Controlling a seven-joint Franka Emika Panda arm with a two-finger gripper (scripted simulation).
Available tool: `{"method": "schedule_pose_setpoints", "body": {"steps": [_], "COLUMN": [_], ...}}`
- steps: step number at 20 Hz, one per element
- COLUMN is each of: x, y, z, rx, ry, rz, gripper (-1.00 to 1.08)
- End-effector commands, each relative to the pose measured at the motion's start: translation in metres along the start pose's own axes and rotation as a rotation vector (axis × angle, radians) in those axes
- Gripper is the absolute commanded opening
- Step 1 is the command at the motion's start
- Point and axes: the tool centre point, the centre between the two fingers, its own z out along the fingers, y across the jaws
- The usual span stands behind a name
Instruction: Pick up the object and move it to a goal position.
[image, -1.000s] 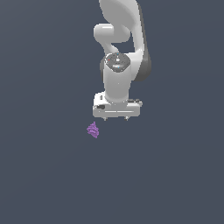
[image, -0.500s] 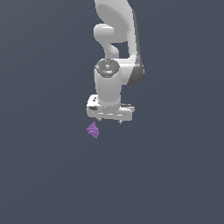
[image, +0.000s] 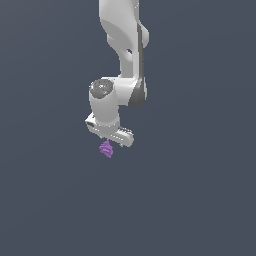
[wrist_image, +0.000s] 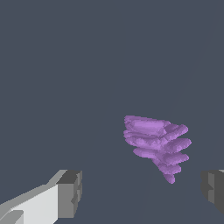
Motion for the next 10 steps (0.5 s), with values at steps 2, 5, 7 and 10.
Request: {"method": "schedule_pose_setpoints", "body": {"steps": [2,5,7,10], "x": [0.003,0.005,0.005,0.005], "y": [0.015,0.023,0.025,0.025], "z": [0.009,0.013,0.014,0.014], "rx": [-0.002,-0.003,-0.004,-0.004], "ry": [0.006,0.009,0.010,0.009], "rz": [0.074,0.109,0.119,0.113], "gripper": [1.00,1.00,1.00,1.00]}}
